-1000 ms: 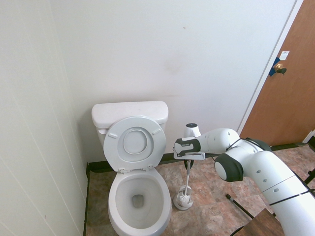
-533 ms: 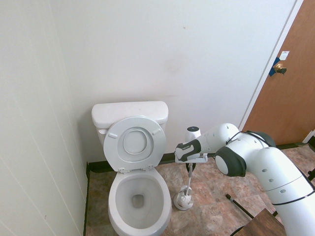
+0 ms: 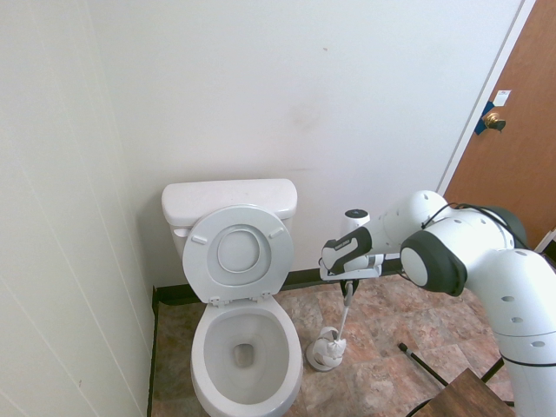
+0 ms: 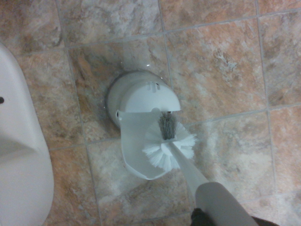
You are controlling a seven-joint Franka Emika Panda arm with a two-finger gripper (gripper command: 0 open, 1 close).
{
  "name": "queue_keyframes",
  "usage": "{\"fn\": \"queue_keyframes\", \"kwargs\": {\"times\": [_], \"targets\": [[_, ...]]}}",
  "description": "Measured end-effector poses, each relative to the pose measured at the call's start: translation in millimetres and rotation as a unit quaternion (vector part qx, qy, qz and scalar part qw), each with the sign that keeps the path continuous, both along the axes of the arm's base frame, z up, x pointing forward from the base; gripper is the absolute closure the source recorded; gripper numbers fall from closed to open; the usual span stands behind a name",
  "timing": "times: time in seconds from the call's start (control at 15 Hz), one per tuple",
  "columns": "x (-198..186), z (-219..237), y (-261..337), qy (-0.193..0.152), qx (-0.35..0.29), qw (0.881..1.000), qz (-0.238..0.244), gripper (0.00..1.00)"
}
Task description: Clean the toilet
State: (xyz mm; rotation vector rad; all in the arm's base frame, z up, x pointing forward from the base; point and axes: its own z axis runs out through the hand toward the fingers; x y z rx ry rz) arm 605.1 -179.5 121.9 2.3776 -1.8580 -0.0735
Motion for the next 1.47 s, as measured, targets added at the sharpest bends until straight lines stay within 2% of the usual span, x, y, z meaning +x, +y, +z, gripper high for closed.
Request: {"fn": "queue_keyframes", "kwargs": {"times": [0.33, 0.73, 1.07, 1.47], "targets": [[-41.6, 101.7, 14.2, -0.02, -0.014, 1.0, 0.012, 1.0], [-60.4, 242.4, 43.2, -0.048, -0.002, 0.998, 0.038, 1.0], [-50.5, 260.2, 70.2, -0.053, 0.0, 0.996, 0.068, 1.0], [-41.0, 326.5, 172.4, -0.121, 0.037, 0.983, 0.13, 1.0]]}}
